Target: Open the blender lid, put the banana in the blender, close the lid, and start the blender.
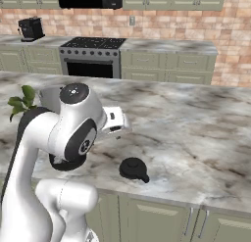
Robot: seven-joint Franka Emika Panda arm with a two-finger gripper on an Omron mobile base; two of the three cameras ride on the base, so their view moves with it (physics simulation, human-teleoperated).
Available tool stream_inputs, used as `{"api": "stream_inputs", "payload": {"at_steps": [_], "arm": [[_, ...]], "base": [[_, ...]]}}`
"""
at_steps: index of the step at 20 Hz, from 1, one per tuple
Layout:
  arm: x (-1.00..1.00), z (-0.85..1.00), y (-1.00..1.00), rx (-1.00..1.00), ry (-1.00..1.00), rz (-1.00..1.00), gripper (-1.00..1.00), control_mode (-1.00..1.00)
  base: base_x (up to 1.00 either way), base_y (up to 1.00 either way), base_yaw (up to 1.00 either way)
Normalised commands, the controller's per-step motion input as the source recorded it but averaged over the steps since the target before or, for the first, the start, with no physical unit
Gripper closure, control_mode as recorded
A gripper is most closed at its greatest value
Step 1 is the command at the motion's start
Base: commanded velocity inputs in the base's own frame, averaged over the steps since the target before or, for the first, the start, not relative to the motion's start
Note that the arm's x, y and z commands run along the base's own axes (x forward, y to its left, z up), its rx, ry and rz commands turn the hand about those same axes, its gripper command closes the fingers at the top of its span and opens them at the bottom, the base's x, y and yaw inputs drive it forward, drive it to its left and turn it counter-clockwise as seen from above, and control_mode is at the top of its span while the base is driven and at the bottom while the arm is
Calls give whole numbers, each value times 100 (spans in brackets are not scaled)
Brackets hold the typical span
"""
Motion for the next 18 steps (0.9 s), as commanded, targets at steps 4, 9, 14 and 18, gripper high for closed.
{"api": "stream_inputs", "payload": {"at_steps": [4,9,14,18], "arm": [[11,-98,-53,-12,7,49,-100,-100],[6,-84,-39,-2,9,42,-100,-100],[25,-57,-12,6,7,22,-100,-100],[42,-44,-30,13,0,16,-100,-100]], "base": [[0,0,0],[0,0,0],[0,0,0],[0,0,0]]}}
